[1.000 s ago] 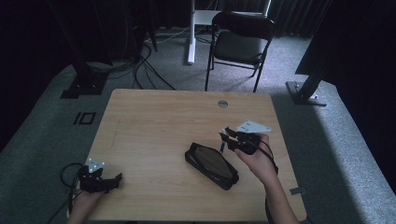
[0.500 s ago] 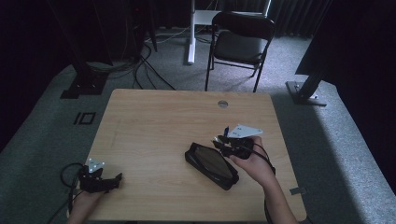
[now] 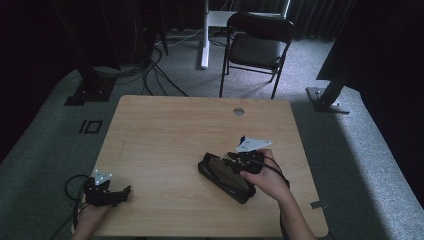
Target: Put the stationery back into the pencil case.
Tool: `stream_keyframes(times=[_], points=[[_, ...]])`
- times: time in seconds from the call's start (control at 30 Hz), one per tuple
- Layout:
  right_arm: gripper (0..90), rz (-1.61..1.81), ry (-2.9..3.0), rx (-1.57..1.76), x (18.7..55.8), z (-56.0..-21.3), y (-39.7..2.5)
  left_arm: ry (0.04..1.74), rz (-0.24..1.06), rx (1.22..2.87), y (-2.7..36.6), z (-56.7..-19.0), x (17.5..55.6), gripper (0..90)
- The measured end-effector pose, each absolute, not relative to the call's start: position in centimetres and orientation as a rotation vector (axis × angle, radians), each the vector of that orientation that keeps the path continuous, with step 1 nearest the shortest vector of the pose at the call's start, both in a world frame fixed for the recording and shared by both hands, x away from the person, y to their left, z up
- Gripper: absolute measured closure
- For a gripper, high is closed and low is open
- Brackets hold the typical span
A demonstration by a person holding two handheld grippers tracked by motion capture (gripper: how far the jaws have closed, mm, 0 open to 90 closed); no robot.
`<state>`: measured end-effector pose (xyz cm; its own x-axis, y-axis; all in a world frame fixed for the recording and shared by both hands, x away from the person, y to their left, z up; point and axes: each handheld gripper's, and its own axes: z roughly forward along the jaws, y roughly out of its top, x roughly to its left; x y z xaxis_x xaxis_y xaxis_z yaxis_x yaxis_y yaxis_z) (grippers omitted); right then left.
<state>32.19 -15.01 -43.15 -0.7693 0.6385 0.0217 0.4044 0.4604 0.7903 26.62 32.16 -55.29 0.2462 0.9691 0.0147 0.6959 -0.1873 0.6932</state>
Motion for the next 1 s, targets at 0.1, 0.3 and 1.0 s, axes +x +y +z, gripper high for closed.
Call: stream_keyframes(times=[0.1, 0.3, 1.0], points=[[68.4, 1.18, 2.461, 0.888, 32.3, -43.6, -14.7, 1.513, 0.626, 1.957, 32.2, -55.3, 26.6, 0.3], [68.3, 1.149, 2.506, 0.887, 32.5, -44.4, -14.4, 1.513, 0.626, 1.957, 32.2, -55.3, 26.6, 0.3], [68.4, 0.999, 2.631, 0.908, 33.5, -46.9, -13.3, 1.512, 0.625, 1.959, 32.2, -55.3, 26.6, 0.3]])
